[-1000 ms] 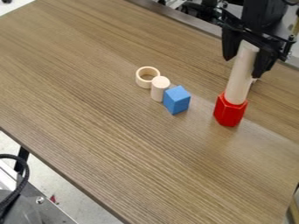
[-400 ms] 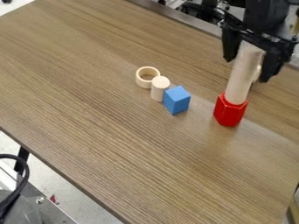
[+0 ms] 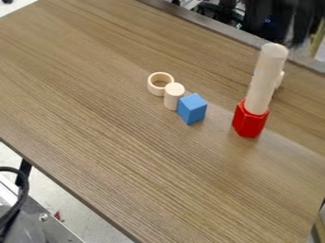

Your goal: Put the cylinder on top of the red hexagon

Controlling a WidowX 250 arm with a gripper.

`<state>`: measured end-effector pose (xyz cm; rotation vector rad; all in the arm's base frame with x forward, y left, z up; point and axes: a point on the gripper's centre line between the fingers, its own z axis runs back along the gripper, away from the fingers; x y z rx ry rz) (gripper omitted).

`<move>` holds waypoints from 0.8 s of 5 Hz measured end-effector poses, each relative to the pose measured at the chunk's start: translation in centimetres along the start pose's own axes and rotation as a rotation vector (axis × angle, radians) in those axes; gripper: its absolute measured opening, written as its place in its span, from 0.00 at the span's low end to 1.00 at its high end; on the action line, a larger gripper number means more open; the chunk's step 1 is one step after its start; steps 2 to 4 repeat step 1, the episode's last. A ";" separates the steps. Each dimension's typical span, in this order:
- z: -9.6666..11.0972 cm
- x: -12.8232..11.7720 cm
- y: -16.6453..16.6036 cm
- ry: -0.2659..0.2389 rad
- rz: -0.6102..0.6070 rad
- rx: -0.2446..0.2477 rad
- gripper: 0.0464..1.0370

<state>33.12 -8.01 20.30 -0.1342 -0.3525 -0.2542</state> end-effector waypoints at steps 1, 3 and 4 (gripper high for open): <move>2.0 -0.2 0.9 -0.009 -0.002 0.072 0.96; 2.0 -0.2 0.9 -0.009 -0.002 0.072 0.96; 2.0 -0.2 0.9 -0.009 -0.002 0.072 0.96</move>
